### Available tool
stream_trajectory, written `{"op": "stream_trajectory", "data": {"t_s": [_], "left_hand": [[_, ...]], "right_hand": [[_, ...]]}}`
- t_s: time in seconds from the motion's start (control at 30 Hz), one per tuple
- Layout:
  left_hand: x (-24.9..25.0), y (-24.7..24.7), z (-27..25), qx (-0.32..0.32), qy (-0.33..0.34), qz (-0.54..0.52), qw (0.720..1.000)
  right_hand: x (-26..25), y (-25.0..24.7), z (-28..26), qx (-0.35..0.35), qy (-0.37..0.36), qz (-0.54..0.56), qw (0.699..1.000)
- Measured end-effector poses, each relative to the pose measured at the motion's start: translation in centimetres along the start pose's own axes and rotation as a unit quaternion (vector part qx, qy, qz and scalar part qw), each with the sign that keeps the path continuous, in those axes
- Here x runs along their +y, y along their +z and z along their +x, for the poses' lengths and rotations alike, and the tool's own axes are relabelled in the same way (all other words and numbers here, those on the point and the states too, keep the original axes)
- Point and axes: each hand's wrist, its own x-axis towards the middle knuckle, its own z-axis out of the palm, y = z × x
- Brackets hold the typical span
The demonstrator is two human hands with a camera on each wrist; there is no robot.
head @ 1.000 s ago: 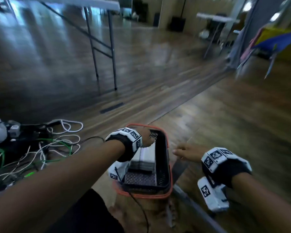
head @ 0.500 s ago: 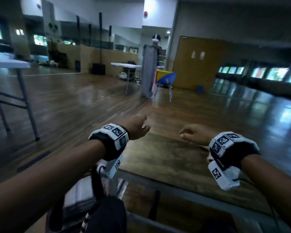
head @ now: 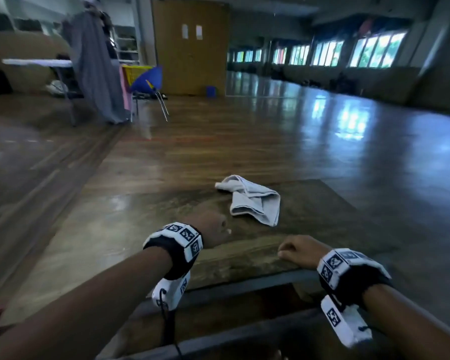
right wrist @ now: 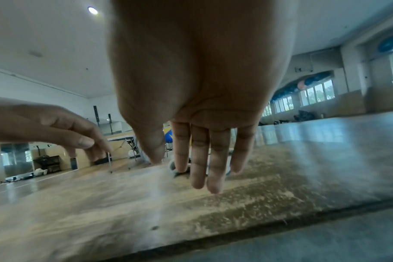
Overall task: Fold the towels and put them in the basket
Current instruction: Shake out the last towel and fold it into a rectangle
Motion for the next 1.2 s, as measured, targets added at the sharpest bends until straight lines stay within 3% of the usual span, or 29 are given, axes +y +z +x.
{"op": "stream_trajectory", "data": {"t_s": [0.13,0.3,0.37,0.47,0.53,0.7,0.9,1.03,1.1,1.2], "left_hand": [[0.4,2.9,9.3,0.0,0.014,0.015,1.0],[-0.7,4.5,17.7,0.029,0.004,0.059,0.998],[-1.0,4.8,19.6,-0.001,-0.004,0.09,0.996],[-1.5,5.7,20.1,-0.048,-0.013,0.106,0.993],[-2.0,6.1,19.0,-0.045,-0.003,0.093,0.995],[-2.2,6.2,13.4,-0.053,0.015,0.078,0.995],[-1.8,6.5,2.6,-0.101,0.055,0.008,0.993],[-2.1,6.1,-2.9,-0.159,0.101,-0.02,0.982],[-2.5,6.2,-3.7,-0.088,0.098,-0.025,0.991],[-3.9,6.6,-2.9,0.046,0.031,-0.027,0.998]], "right_hand": [[3.5,0.5,6.7,0.048,0.025,0.026,0.998],[4.3,0.0,15.6,0.124,0.017,0.009,0.992],[3.7,-0.1,18.5,0.124,-0.003,-0.019,0.992],[3.1,0.9,20.8,0.067,-0.018,-0.074,0.995],[3.2,2.2,20.5,0.025,-0.014,-0.103,0.994],[2.0,4.7,16.1,0.024,-0.044,-0.09,0.995],[-1.6,7.3,7.0,-0.04,-0.137,-0.096,0.985],[-3.5,7.4,3.0,-0.109,-0.148,-0.053,0.982],[-4.6,7.1,2.5,-0.105,-0.144,-0.043,0.983],[-6.0,6.4,4.0,-0.015,-0.105,-0.048,0.993]]}}
